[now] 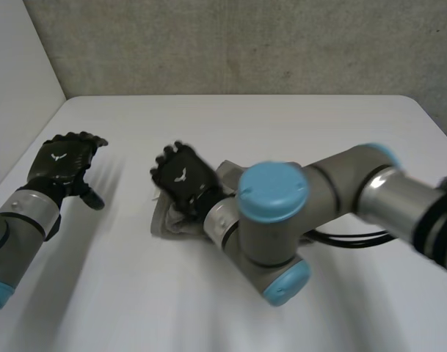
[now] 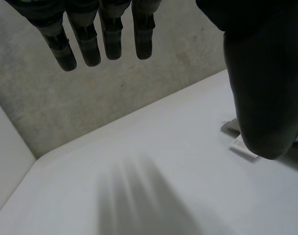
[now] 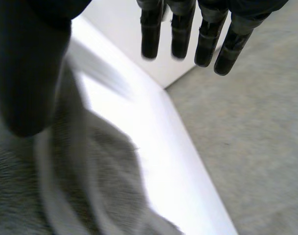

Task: Fold the towel.

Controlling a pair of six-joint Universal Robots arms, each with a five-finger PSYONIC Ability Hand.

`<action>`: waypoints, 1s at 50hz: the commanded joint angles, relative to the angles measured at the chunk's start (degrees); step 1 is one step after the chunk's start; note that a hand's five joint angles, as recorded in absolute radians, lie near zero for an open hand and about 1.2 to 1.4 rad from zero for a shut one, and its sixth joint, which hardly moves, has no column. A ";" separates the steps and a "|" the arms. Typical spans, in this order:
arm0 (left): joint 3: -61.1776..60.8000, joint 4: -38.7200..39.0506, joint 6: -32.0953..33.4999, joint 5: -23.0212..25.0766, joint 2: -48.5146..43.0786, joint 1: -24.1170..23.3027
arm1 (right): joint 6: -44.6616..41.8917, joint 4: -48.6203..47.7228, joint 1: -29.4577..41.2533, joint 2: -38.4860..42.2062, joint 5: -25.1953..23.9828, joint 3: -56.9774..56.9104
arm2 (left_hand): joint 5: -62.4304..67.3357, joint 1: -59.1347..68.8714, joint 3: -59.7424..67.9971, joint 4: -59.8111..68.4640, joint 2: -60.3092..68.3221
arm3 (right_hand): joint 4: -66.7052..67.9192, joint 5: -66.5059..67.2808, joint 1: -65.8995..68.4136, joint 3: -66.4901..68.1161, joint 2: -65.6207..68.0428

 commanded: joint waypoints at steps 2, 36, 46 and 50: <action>1.68 -0.42 -0.27 -0.08 1.46 -6.38 | 7.82 0.59 -7.17 -15.94 0.08 12.45 | -2.48 -5.99 -3.31 -3.76 -3.62 | -4.35 -4.83 -10.77 -3.02 -10.43; 21.62 -5.17 -2.82 -5.78 -20.69 -22.29 | 17.84 -8.10 -27.21 -22.36 -9.33 46.90 | -0.12 -3.64 -3.31 -3.76 -1.26 | -4.35 -0.23 -6.17 -3.02 -5.83; 21.19 -4.90 -3.17 -10.36 -20.69 -17.64 | 17.40 -9.33 -27.21 -20.78 -9.50 46.46 | -0.29 -3.81 -3.31 -3.76 -1.43 | -4.35 12.39 6.45 -3.02 6.79; 20.05 -4.90 -3.17 -10.36 -21.04 -16.75 | 16.43 -10.13 -27.21 -20.25 -9.50 46.64 | -0.29 -3.81 -3.31 -3.76 -1.43 | -4.35 13.08 7.14 -3.02 7.48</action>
